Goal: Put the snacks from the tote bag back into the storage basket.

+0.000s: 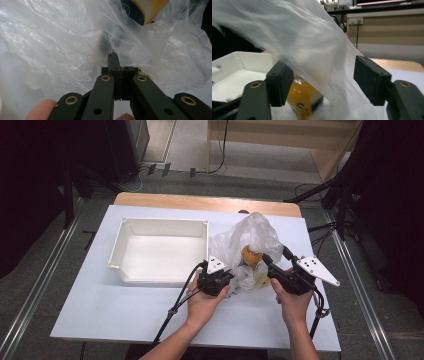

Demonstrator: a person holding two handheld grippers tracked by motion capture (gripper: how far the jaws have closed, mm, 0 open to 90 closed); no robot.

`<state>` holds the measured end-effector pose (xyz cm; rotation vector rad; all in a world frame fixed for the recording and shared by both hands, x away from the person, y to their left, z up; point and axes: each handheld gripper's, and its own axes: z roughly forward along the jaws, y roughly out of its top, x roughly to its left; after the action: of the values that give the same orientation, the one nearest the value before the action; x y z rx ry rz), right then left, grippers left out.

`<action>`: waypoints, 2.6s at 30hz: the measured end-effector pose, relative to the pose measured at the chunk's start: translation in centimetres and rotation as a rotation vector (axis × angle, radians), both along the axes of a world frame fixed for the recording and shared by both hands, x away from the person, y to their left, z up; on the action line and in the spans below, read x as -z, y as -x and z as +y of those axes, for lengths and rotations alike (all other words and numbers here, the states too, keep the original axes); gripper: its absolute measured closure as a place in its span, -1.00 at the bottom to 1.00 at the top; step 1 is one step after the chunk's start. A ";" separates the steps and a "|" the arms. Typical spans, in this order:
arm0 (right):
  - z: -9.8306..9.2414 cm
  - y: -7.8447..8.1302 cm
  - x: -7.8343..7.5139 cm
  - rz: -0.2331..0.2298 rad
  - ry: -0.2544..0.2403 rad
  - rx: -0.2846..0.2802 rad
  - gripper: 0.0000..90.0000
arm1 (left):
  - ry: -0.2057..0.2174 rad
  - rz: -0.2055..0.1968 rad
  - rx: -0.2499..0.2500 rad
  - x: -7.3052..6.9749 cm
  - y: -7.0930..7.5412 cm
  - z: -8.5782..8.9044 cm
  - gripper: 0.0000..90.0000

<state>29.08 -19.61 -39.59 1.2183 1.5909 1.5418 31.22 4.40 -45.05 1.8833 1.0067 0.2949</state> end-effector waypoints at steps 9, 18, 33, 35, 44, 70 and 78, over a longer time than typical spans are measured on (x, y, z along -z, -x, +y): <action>0.8 -1.2 -2.3 -0.035 0.024 -0.002 0.53 | -0.032 0.022 -0.004 1.5 0.1 0.2 1.00; 0.2 -6.2 0.1 0.128 0.015 0.072 1.00 | -0.041 0.027 0.000 1.9 0.2 0.3 1.00; -1.9 -8.6 7.8 0.443 0.055 0.154 0.86 | -0.030 0.054 0.002 2.2 0.2 0.5 1.00; -2.2 -8.0 7.6 0.425 0.009 0.130 0.50 | -0.027 0.056 0.004 2.3 0.2 0.5 1.00; -3.2 -3.2 4.9 0.224 -0.012 0.102 -0.31 | -0.044 0.048 0.002 2.3 0.2 0.4 1.00; -0.9 -2.6 -2.5 -0.004 -0.021 -0.043 0.64 | -0.059 0.036 0.003 2.4 0.4 0.1 1.00; 0.1 -6.0 0.2 0.138 0.027 0.009 1.00 | -0.062 0.035 0.010 2.4 0.5 0.1 1.00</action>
<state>35.10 -19.55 -39.80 1.3404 1.6853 1.4535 30.76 4.53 -47.43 1.9542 1.0220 0.2916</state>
